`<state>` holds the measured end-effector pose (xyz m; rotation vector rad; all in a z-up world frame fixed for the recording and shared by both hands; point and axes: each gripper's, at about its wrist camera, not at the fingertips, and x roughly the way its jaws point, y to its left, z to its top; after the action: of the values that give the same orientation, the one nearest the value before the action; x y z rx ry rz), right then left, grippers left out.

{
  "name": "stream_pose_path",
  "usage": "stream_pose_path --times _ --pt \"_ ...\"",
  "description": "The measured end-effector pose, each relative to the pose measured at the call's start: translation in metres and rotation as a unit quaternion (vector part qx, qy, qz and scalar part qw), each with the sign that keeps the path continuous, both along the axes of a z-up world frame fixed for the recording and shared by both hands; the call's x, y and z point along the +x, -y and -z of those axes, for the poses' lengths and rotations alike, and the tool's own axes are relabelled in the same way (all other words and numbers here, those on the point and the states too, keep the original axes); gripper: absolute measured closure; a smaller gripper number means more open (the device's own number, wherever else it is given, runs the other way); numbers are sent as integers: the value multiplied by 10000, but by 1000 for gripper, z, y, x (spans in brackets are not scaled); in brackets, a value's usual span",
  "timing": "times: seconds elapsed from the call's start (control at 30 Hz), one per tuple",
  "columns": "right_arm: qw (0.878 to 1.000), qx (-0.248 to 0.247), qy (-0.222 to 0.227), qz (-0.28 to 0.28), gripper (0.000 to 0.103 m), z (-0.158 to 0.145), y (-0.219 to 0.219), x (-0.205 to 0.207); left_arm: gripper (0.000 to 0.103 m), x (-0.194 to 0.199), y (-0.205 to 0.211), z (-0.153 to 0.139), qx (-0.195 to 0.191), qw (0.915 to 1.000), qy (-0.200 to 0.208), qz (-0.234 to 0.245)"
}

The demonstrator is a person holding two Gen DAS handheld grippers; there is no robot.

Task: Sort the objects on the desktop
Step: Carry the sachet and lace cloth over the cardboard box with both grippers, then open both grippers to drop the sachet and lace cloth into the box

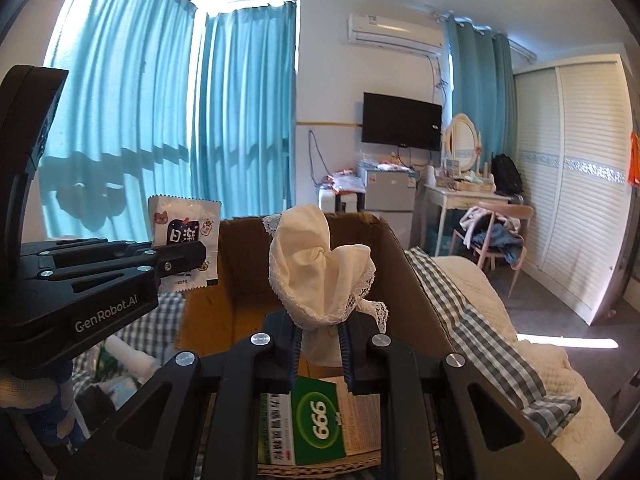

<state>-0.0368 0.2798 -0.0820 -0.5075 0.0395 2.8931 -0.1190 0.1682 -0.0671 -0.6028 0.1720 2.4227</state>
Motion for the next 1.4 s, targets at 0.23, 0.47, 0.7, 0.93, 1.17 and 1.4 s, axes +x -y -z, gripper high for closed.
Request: stream_pose_path --times 0.23,0.47,0.7,0.93,1.17,1.4 --pt "9994 -220 253 84 88 16 -14 -15 98 -22 -20 20 -78 9996 222 126" --pt "9985 -291 449 111 87 28 -22 -26 71 -37 -32 34 -229 9991 364 67" --pt "9990 -165 392 166 68 26 -17 -26 27 -33 -20 25 35 9994 296 -147" --pt "9994 -38 261 223 42 15 -13 -19 0 -24 8 3 327 9981 162 -490" --pt "9995 94 5 293 24 -2 -6 -5 0 7 36 -19 341 9916 -870 -895" --pt "9993 216 -231 202 17 -22 7 7 0 23 65 -33 276 9882 -1113 -1014"
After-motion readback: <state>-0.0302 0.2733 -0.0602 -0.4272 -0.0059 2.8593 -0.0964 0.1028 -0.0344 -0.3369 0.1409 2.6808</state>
